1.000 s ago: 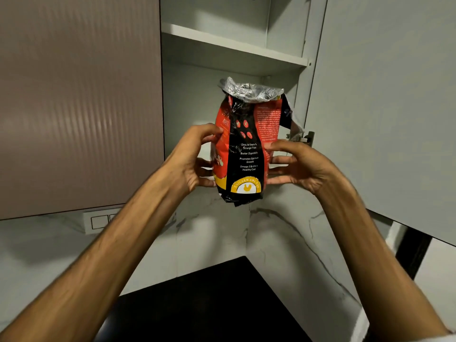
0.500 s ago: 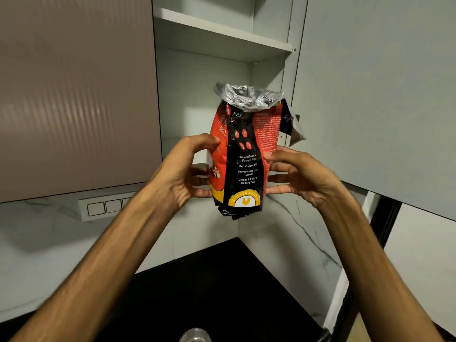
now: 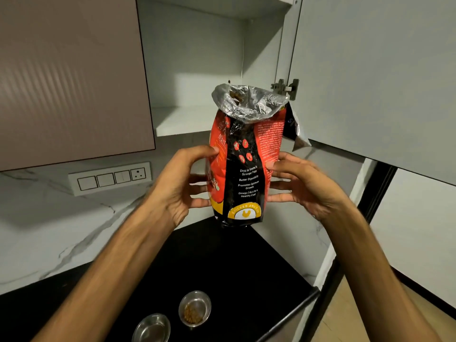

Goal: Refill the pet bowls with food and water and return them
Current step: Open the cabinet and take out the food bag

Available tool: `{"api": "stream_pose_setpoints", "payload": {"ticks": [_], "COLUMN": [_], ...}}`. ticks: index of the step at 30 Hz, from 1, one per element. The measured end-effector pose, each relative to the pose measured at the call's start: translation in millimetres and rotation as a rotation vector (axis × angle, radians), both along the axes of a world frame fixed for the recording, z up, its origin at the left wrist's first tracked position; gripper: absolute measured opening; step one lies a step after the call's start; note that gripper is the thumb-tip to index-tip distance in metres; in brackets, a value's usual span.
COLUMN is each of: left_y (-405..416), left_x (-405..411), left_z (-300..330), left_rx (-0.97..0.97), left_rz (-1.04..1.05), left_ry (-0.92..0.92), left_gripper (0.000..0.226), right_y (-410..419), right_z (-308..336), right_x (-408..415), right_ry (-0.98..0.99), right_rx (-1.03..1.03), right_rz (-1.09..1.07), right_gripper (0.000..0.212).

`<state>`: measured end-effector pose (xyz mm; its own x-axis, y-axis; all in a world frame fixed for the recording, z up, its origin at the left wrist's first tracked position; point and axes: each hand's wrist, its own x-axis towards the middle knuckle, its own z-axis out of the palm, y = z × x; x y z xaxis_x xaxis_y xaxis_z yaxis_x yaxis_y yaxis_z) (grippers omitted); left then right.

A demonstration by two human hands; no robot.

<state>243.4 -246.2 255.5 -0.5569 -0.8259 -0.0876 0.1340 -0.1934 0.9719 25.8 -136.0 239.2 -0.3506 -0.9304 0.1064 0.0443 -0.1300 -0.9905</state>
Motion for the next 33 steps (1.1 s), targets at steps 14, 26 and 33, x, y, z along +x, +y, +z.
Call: {"api": "stream_pose_setpoints", "payload": {"ticks": [14,26,33], "left_y": [11,-2,-15], "left_x": [-12,-33,-49], "left_z": [-75,-149,-201], "left_rx": [0.128,0.293,0.400], "left_rz": [0.020,0.063,0.161], "left_ry": [-0.018,-0.035,-0.023], "left_gripper": [0.029,0.017,0.026], "right_y": [7,-6,-24], "right_z": [-69,-138,-188], "right_x": [-1,-12,-26], "right_ry": [-0.015,-0.090,-0.105], "right_rx": [0.144,0.258,0.296], "right_rz": [-0.049,-0.064,-0.052], "right_gripper": [0.030,0.032,0.038]}}
